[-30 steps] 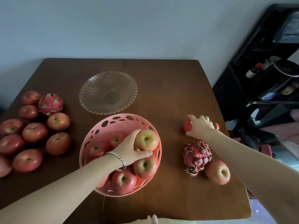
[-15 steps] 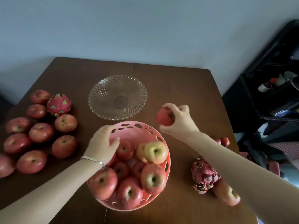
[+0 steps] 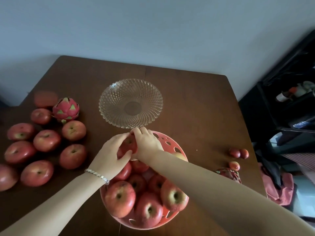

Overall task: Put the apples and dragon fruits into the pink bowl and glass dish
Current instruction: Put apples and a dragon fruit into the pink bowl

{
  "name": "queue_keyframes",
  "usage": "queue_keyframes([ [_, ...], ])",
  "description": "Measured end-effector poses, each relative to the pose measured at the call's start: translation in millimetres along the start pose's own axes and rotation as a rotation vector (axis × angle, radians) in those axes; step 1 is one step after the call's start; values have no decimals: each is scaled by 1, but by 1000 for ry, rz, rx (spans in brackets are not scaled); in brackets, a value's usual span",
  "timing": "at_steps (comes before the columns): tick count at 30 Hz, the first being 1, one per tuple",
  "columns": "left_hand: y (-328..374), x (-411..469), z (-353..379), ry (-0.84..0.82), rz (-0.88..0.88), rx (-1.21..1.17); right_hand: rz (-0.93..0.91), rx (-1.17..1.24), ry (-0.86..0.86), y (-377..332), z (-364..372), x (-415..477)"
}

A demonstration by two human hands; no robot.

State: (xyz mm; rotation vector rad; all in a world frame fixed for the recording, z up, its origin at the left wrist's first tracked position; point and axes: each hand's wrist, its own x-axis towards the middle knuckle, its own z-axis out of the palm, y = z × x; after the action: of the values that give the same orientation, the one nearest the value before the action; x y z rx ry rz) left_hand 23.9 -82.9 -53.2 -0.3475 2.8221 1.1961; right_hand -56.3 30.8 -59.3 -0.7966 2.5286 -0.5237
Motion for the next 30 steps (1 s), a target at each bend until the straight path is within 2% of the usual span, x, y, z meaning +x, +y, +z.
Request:
queue_keyframes([
  [6,11,17,14,-103,-142,303,1,69,-154,26,-17,-26],
  [10,21,22,19,-77,-162,385,31,171,52,60,-39,-66],
  [13,26,18,25,-50,-76,502,110,210,229,96,-51,-109],
  [17,23,13,26,-25,-20,585,264,156,246,140,-51,-157],
  [22,29,20,22,-55,-140,519,658,41,164,190,-53,-200],
  [25,31,20,26,-74,-177,472,908,-96,-95,210,-46,-215],
  [27,32,20,28,-70,-186,458,939,-102,-237,217,-29,-219],
  [30,32,20,29,-65,-184,475,873,-16,-201,221,-7,-223],
])
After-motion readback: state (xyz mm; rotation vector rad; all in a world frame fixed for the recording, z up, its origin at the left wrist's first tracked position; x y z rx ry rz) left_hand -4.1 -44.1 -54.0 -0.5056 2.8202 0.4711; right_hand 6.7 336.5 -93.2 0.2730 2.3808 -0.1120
